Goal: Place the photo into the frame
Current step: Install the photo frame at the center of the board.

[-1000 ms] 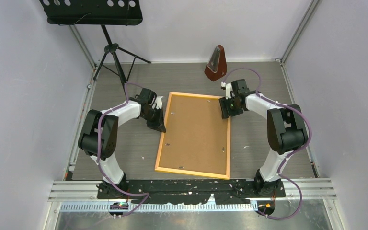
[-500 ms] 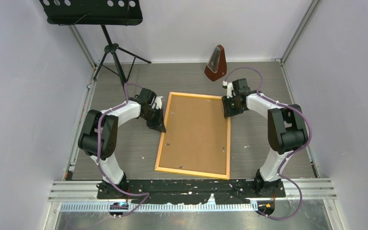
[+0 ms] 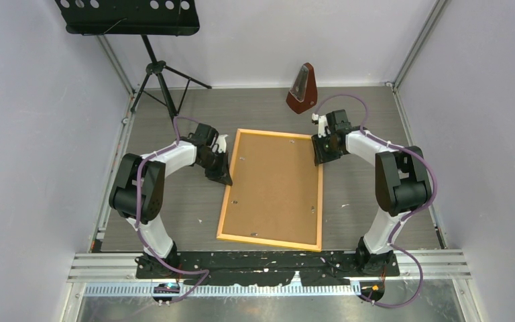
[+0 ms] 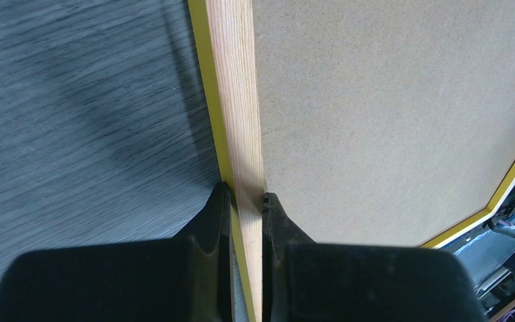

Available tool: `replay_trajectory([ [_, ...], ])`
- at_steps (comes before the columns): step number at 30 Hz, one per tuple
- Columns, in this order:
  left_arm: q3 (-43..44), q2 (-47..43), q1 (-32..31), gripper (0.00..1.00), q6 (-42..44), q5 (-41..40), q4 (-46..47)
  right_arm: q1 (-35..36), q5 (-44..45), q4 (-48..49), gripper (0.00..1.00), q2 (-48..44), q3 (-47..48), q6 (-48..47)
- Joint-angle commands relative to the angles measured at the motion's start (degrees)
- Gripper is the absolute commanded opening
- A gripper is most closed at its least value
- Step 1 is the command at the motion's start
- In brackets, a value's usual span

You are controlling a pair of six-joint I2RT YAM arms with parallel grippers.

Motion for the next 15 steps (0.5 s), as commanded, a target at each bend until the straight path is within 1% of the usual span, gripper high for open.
replay_trajectory([
  [1,-1.9,1.5,0.2,0.00,2.4,-1.9,3.4,-0.6,2.4,-4.3,0.37,-2.9,0.2,-4.4],
  [4,-2.0,1.4,0.2,0.00,2.3,-1.9,3.4,-0.6,2.7,-5.1,0.40,-3.4,0.3,-5.1],
  [7,-2.0,1.5,0.3,0.00,2.3,-1.9,3.5,-0.6,3.3,-5.5,0.49,-3.5,0.4,-5.7],
  [11,-2.0,1.6,0.4,0.00,2.2,-1.8,3.5,-0.6,3.9,-5.9,0.57,-3.2,0.6,-6.4],
  [15,-2.0,1.7,0.5,0.00,2.2,-1.7,3.4,-0.6,3.9,-6.1,0.58,-3.1,1.1,-6.6],
])
